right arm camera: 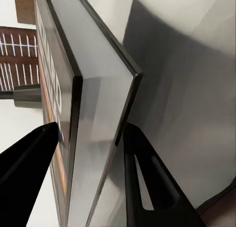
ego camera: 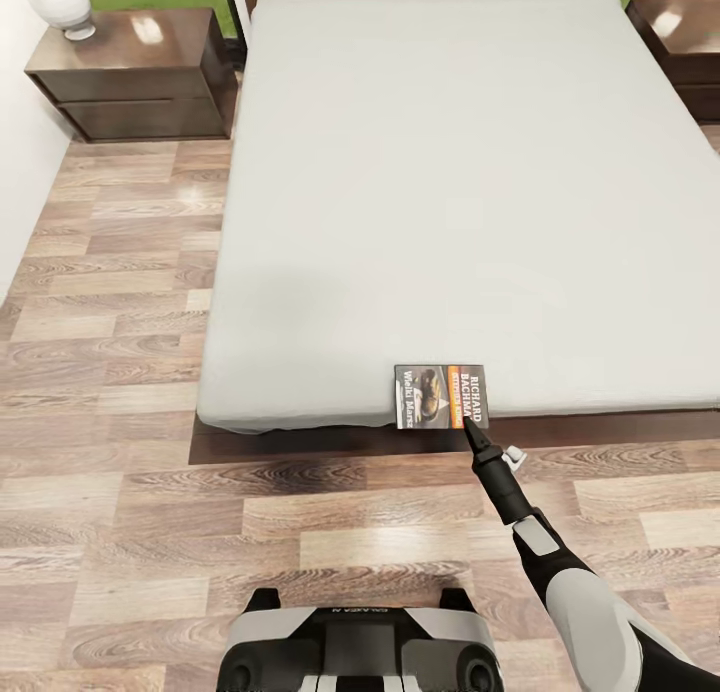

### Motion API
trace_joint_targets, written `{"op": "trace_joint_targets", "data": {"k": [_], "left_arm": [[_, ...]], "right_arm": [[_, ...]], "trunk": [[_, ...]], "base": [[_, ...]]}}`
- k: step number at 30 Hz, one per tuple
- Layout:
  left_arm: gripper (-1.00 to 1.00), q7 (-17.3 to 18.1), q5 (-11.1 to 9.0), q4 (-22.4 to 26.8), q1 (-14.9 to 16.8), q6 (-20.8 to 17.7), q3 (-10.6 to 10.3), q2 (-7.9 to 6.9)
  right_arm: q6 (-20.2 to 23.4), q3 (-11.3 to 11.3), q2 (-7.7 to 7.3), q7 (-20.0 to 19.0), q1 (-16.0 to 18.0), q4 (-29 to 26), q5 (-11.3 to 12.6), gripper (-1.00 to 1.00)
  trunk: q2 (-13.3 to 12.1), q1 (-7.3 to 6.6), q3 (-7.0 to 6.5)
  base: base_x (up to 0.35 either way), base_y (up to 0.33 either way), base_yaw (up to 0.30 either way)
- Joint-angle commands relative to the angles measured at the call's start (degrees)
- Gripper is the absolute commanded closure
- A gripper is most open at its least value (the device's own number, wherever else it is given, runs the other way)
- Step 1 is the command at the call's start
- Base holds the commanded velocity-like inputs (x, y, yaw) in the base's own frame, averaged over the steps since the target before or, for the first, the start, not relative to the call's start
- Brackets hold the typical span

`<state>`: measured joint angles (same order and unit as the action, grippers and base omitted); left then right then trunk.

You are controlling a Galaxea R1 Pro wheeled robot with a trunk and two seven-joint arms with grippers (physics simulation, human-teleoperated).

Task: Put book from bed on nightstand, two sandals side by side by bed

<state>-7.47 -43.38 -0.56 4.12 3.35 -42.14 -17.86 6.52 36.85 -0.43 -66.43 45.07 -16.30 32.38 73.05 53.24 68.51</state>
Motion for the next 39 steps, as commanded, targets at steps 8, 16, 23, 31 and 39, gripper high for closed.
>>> {"op": "trace_joint_targets", "data": {"k": [8, 16, 23, 31, 39], "left_arm": [[-1.00, -0.09, -0.39, -0.06, 0.01, 0.17, -0.48, 0.02], [-1.00, -0.09, -0.39, -0.06, 0.01, 0.17, -0.48, 0.02], [-1.00, -0.10, -0.39, -0.06, 0.01, 0.13, -0.48, 0.02], [-1.00, -0.16, -0.39, -0.06, 0.01, 0.03, -0.48, 0.03], [-1.00, -0.22, -0.39, -0.06, 0.01, 0.00, -0.48, 0.09]], "right_arm": [[0.60, -0.10, -0.01, -0.19, 0.02, 0.04, 0.35, 1.00], [0.60, -0.41, -0.04, -0.29, 0.02, 0.02, 0.23, 1.00], [0.60, -0.59, 0.05, -0.56, -0.05, 0.04, 0.17, 1.00], [0.54, -0.56, 0.12, -0.92, -0.08, 0.04, 0.29, 1.00], [0.66, -0.78, 0.13, -3.23, -0.13, 0.04, 0.23, 1.00]], "trunk": [[-3.21, -1.76, -1.42], [-6.42, -3.52, -2.86], [-9.22, -5.06, -4.12], [-12.43, -6.81, -5.55], [-15.64, -8.57, -6.99]], "base": [[0.000, 0.000, 0.000], [0.000, 0.000, 0.000], [0.000, 0.000, 0.000], [0.000, 0.000, 0.000], [0.000, 0.000, 0.000]]}}
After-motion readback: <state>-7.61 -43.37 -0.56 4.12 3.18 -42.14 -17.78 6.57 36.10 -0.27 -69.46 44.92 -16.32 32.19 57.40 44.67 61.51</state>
